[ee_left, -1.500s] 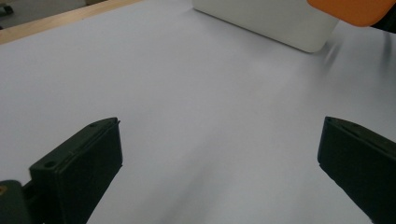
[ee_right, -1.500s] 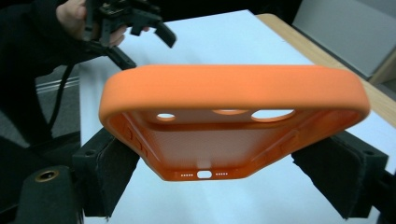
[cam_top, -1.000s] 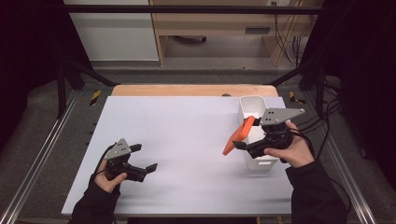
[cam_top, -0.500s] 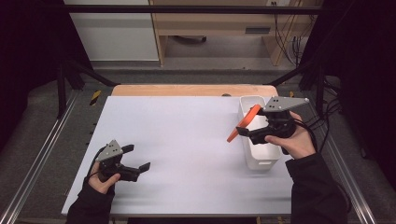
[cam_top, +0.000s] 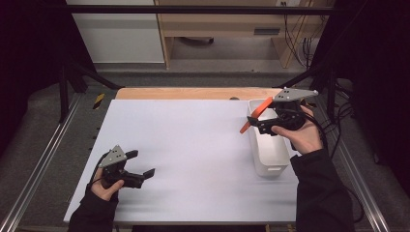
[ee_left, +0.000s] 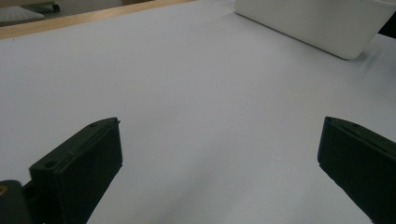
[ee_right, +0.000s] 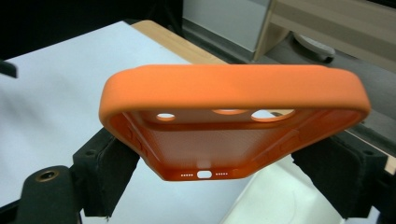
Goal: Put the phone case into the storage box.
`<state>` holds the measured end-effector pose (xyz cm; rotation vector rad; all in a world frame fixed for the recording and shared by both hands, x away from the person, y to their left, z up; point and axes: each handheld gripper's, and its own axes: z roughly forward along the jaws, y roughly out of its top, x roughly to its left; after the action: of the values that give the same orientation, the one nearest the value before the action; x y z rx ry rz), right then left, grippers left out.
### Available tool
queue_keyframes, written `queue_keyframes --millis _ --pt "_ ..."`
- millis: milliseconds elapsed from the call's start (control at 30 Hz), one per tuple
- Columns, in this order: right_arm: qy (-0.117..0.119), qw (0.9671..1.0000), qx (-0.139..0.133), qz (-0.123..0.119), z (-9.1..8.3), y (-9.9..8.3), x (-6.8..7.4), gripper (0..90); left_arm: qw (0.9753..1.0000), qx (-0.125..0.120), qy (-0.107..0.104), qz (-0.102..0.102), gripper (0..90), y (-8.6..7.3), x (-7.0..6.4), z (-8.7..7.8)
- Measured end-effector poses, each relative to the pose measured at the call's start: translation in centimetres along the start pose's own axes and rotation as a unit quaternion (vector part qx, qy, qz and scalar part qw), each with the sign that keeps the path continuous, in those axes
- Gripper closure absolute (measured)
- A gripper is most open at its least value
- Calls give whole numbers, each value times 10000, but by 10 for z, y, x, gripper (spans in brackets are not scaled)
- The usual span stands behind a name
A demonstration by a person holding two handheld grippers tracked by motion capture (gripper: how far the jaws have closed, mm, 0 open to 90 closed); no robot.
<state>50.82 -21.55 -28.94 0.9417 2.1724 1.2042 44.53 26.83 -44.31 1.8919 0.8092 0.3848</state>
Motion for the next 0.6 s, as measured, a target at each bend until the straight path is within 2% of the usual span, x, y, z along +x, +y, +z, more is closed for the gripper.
queue_keyframes --millis 333,600 --pt "-515 9983 -56 266 6 7 -15 158 10000 30 -31 4 0 -1 0 2" --pt "-798 9959 17 428 16 11 -25 158 10000 27 -59 3 0 -2 1 3"
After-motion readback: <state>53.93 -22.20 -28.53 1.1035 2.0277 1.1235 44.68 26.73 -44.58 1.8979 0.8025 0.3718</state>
